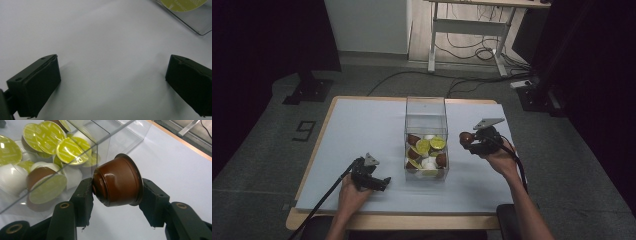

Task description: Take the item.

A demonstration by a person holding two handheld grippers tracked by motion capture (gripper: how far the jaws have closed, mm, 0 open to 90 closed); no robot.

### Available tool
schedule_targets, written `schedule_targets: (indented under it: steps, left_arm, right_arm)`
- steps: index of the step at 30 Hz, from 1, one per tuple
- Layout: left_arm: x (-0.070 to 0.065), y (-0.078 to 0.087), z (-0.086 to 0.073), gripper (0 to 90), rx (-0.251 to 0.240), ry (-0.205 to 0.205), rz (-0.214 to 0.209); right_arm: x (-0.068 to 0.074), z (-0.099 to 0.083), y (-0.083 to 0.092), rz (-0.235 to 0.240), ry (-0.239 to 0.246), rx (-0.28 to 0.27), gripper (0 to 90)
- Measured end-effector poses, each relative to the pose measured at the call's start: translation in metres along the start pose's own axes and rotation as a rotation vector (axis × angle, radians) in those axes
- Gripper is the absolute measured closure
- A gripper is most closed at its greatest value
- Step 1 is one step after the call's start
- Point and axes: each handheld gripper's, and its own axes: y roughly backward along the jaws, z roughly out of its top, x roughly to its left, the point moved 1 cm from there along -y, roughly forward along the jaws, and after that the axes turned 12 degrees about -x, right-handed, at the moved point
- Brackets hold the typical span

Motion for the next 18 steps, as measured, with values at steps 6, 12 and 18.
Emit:
schedule_targets:
  steps: [6,12,18]
  left_arm:
    - [0.000,0.000,0.000,0.0,-0.002,0.002,0.001]
    - [0.000,0.000,0.000,0.0,-0.002,0.001,0.001]
    - [0.000,0.000,0.000,0.0,-0.002,0.002,0.001]
  right_arm:
    - [-0.003,-0.012,-0.003,-0.006,-0.012,0.010,47.2]
    - [-0.003,-0.019,-0.007,-0.008,-0.016,0.014,47.2]
    - [-0.003,-0.027,-0.011,-0.008,-0.030,0.015,47.2]
